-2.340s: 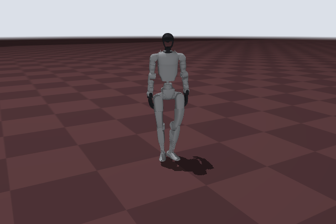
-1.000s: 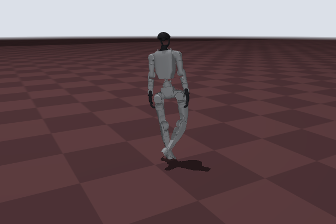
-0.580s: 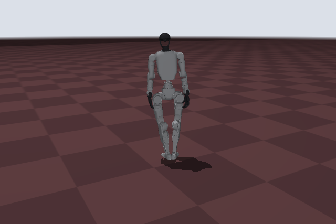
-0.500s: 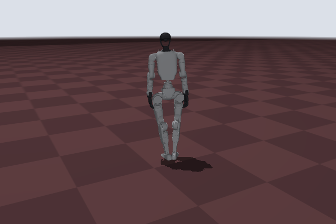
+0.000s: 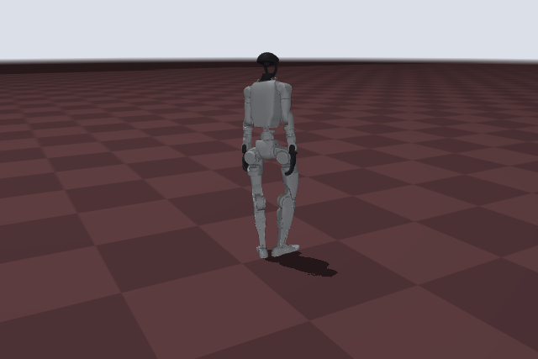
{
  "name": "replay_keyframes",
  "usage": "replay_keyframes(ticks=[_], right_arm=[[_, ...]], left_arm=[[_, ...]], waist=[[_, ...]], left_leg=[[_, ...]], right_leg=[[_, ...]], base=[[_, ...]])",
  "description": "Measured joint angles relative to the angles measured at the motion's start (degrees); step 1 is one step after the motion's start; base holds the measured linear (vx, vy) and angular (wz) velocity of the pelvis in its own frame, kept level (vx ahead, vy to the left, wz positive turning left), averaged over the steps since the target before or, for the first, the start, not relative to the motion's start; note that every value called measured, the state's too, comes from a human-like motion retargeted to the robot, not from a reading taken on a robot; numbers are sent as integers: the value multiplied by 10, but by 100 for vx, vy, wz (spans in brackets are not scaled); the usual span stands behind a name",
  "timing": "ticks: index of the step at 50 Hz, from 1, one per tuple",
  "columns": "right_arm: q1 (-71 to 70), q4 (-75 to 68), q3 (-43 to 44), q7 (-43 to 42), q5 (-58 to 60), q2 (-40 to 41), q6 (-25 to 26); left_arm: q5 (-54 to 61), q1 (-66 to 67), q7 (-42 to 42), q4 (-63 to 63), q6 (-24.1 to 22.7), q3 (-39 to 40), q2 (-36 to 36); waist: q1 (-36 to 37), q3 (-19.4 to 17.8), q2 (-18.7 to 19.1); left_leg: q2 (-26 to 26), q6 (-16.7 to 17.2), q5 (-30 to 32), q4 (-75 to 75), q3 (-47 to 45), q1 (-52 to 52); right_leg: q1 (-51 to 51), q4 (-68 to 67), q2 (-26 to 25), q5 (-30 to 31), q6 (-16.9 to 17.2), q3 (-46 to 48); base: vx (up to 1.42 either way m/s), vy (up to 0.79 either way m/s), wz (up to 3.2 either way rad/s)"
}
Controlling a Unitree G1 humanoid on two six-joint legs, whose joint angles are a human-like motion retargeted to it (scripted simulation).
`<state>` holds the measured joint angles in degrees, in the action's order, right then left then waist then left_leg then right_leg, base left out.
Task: In place motions
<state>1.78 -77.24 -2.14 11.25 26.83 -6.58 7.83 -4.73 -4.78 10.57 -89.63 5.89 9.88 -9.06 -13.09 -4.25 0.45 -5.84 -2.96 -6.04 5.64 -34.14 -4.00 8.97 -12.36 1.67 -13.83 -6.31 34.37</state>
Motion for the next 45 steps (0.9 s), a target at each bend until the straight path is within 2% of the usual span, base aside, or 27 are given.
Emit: replay_keyframes(ticks=[3, 6, 10, 12, 13, 15, 18, 20, 23, 25, 26, 27, 28, 30, 32, 35, 38, 40, 42, 43, 44, 45], right_arm=[[-16, 16, -9, 13, -21, -8, -2], [-33, 28, -19, 18, -43, -11, -3], [-59, 31, -31, 17, -68, -10, 4], [-66, 28, -34, 15, -74, -8, 8], [-69, 26, -33, 14, -74, -7, 9], [-74, 20, -31, 13, -71, -5, 12], [-72, 5, -26, 8, -69, 2, 19], [-69, -8, -20, 4, -77, 4, 22], [-63, -33, -11, 1, -94, 4, 29], [-58, -56, -6, 1, -98, 1, 34], [-57, -65, -4, 4, -97, -2, 34], [-54, -72, 0, 6, -94, -5, 34], [-50, -78, 7, 8, -89, -7, 34], [-40, -84, 17, 6, -77, -14, 37], [-40, -85, 23, -2, -66, -20, 38], [-45, -82, 17, -9, -56, -29, 35], [-53, -74, 6, -6, -35, -31, 37], [-59, -60, 0, -3, -18, -27, 38], [-62, -44, -17, 6, -7, -19, 31], [-64, -38, -32, 12, -4, -15, 29], [-63, -32, -43, 13, -7, -9, 29], [-59, -26, -52, 12, -14, -2, 31]], left_arm=[[-4, 2, -2, 5, -1, 3, -8], [-10, 11, -7, 13, -1, 17, -15], [-16, 19, -18, 16, 5, 37, -24], [-20, 24, -18, 15, 6, 45, -25], [-22, 27, -18, 16, 6, 48, -24], [-22, 34, -16, 18, 5, 56, -22], [-23, 45, -13, 26, 7, 72, -21], [-22, 48, -12, 37, 6, 81, -21], [-13, 52, -15, 53, 4, 87, -22], [-13, 55, -16, 69, 4, 102, -24], [-12, 56, -16, 77, 4, 107, -25], [-10, 58, -16, 85, 3, 109, -27], [-6, 60, -15, 91, 2, 105, -29], [3, 62, -15, 99, -1, 98, -25], [13, 52, -15, 98, -2, 96, -19], [24, 43, -13, 94, -6, 102, -8], [32, 60, -14, 93, -16, 110, 2], [40, 78, -14, 88, -21, 117, 8], [46, 105, -10, 78, -19, 133, 15], [47, 117, -5, 69, -15, 148, 21], [50, 125, 0, 56, -11, 156, 24], [53, 130, 5, 39, -6, 161, 27]], waist=[[-7, 2, 6], [-29, 11, 14], [-40, 22, 24], [-46, 26, 32], [-52, 30, 34], [-66, 40, 32], [-100, 48, 45], [-121, 48, 50], [-125, 55, 31], [-121, 75, -8], [-94, 85, -35], [-76, 92, -54], [-79, 92, -59], [-35, 87, -61], [13, 70, -70], [73, 39, -80], [149, 10, -65], [154, -4, -50], [97, -7, -36], [68, 2, -24], [42, 9, -17], [19, 16, -11]], left_leg=[[-19, 14, -18, 1, -82, 14], [-35, 37, -31, -5, -209, 37], [-36, 68, -39, -24, -370, 74], [-31, 79, -38, -32, -408, 85], [-27, 84, -38, -34, -423, 89], [-8, 97, -40, -35, -453, 97], [-14, 114, -29, -28, -481, 104], [-23, 109, -17, -16, -472, 109], [-32, 87, 24, 29, -469, 127], [-42, 28, 67, 107, -444, 133], [-43, -16, 68, 156, -425, 127], [-53, -49, 65, 210, -383, 109], [-79, -61, 51, 276, -295, 65], [-58, -59, 35, 329, -96, -32], [22, -64, 26, 307, 33, -87], [99, -79, 39, 209, 158, -115], [155, -56, 58, 86, 291, -99], [170, -94, 145, 23, 342, -76], [148, -94, 101, 9, 309, -43], [93, -76, 92, 3, 202, -34], [85, -71, 95, -1, 205, -35], [101, -74, 104, -3, 263, -40]], right_leg=[[-17, 1, 7, -34, 16, 82], [-36, 3, 9, -59, 35, 185], [-56, -12, 13, -58, 45, 276], [-61, -23, 15, -41, 46, 283], [-62, -20, 18, -30, 56, 294], [-67, 5, 26, 32, 89, 296], [-41, 15, 5, 11, 79, 223], [-31, 13, 6, 9, 67, 203], [-24, 8, 25, 1, 56, 152], [-13, -4, 71, -3, 54, 112], [-2, -20, 97, -11, 58, 68], [8, -31, 115, -15, 59, 39], [13, -31, 118, -10, 52, 42], [21, -21, 102, 1, 43, 2], [26, -7, 91, 17, 34, -43], [21, 17, 74, 41, 23, -98], [-1, 41, 19, 60, 8, -160], [-23, 51, -10, 64, 7, -179], [-27, 30, -27, 55, 9, -180], [-14, 13, -35, 50, 14, -182], [-11, 6, -39, 47, 17, -180], [-12, 5, -42, 46, 19, -175]], base=[[-41, -8, -446], [-33, 1, -402], [-42, -24, -380], [-31, -15, -315], [-26, -14, -269], [-20, -13, -240], [-9, -14, -168], [-2, -21, -106], [6, -21, -115], [11, -13, -161], [12, -8, -220], [14, -9, -164], [15, -10, -109], [12, -9, -162], [1, -5, -215], [-5, 5, -231], [16, 3, -297], [17, 0, -162], [27, 0, -16], [27, -1, -15], [22, -2, -18], [8, -1, -14]])
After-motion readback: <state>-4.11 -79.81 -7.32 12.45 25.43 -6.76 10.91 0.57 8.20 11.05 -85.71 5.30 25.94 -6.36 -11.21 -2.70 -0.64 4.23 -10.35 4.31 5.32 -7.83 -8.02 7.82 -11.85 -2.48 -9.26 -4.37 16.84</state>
